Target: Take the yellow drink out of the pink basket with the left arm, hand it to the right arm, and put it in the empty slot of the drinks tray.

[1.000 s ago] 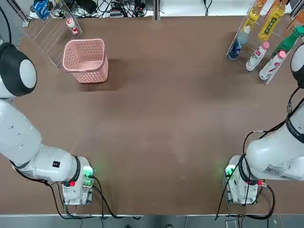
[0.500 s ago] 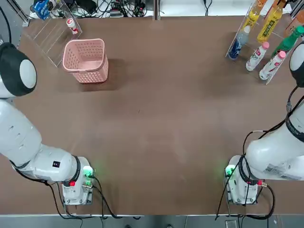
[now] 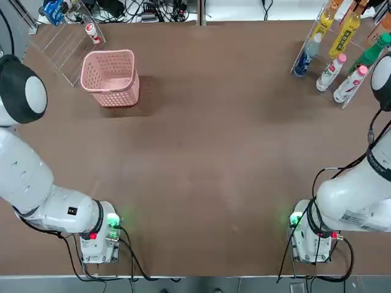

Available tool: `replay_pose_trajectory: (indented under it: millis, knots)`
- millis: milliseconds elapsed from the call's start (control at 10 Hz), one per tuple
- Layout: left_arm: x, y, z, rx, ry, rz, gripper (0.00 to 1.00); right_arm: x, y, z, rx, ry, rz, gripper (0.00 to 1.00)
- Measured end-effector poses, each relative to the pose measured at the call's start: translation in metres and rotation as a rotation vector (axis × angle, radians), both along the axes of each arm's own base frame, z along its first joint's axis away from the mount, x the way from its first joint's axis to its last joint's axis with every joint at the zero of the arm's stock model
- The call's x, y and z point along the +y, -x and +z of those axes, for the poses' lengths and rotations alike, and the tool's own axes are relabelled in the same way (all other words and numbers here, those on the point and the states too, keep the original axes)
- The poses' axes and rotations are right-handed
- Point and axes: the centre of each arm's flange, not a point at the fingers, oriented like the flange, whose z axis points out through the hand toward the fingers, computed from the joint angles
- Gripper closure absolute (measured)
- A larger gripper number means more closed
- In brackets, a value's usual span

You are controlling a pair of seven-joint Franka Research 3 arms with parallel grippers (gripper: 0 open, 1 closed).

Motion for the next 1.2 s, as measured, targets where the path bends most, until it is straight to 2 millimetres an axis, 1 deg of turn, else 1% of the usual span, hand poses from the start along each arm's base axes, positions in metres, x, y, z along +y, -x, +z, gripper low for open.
replay_pose_trajectory:
  millis: [500, 800, 1200]
  knots:
    - [0.000, 0.000, 0.000, 0.000, 0.000, 0.000, 0.00, -0.002, -0.006, -0.014, -0.011, 0.004, 0.004, 0.67]
    - [0.000, 0.000, 0.000, 0.000, 0.000, 0.000, 0.00, -0.003, -0.010, -0.029, 0.002, 0.002, 0.005, 0.67]
    - [0.000, 0.000, 0.000, 0.000, 0.000, 0.000, 0.00, -0.003, -0.010, -0.031, 0.004, 0.002, 0.006, 0.67]
